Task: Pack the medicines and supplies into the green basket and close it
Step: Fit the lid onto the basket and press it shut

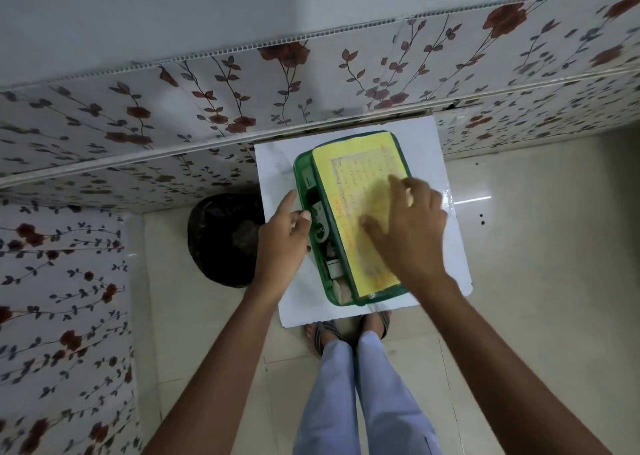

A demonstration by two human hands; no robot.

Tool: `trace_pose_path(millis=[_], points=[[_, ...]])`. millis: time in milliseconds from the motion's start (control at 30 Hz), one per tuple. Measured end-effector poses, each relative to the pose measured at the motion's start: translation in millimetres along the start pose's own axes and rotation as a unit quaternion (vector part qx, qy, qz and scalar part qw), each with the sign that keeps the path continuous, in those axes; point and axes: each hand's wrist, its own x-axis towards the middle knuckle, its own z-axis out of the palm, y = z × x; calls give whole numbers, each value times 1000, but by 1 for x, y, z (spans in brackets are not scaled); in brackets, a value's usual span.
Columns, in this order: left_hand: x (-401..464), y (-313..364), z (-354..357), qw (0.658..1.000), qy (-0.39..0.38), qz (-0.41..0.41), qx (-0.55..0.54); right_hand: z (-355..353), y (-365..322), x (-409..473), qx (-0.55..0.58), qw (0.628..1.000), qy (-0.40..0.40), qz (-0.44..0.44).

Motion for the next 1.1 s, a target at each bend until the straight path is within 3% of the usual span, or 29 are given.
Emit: trace_pose_path(millis=[100,167,500,733,1100], points=[[-2,5,0,1000,4,20,1,-2,17,16,59,991,-81,88],[-3,5,1,999,-1,32,7,1,17,18,130,978,-130,95],[-2,2,1,998,-8,60,5,18,-5,0,84,992,-57,70],[4,6,7,999,28,31,-1,22,-3,1,69,994,-67,60],[8,12,14,1000,2,23,-6,18,7,-2,92,990,-72,76]])
